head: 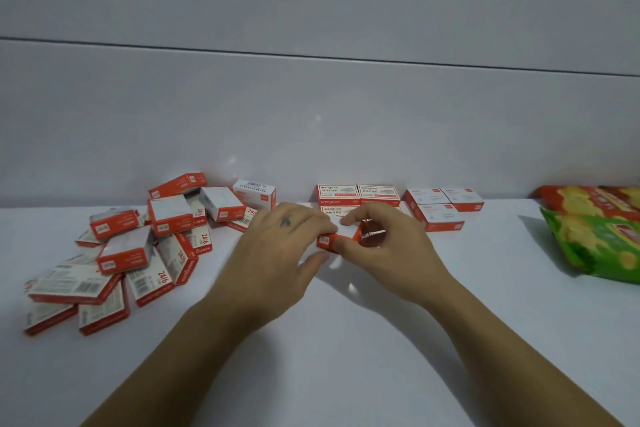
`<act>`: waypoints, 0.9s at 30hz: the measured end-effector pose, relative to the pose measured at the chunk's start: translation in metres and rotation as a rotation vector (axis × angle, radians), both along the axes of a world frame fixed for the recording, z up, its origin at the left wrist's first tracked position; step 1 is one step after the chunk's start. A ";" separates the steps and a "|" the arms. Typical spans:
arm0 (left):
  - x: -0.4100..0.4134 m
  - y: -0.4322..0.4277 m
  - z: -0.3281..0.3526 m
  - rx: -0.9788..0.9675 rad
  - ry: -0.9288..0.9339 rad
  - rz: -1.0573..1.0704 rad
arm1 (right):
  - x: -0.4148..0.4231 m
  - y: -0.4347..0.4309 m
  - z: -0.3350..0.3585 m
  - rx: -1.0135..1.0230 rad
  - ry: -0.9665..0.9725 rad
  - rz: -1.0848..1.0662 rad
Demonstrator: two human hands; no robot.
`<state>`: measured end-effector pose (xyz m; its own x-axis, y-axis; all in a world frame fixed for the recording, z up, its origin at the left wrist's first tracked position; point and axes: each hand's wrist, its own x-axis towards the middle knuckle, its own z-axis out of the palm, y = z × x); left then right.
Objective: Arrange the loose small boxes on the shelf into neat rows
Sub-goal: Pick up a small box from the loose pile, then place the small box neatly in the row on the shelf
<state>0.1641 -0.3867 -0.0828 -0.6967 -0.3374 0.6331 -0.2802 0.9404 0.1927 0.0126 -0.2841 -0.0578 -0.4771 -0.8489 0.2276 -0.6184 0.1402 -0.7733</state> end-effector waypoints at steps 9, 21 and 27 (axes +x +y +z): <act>0.000 0.008 0.022 0.780 0.380 0.021 | 0.003 0.004 0.015 -0.172 -0.408 0.040; -0.007 0.014 0.022 1.247 0.553 0.034 | 0.004 0.003 0.016 -0.143 -0.519 0.108; -0.009 0.021 0.023 1.263 0.490 0.020 | -0.001 0.005 0.014 0.198 -0.453 0.285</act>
<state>0.1555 -0.3654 -0.0601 -0.4788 -0.8755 0.0652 0.0540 0.0447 0.9975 0.0118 -0.2791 -0.0439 -0.2361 -0.9639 -0.1230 -0.2661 0.1859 -0.9458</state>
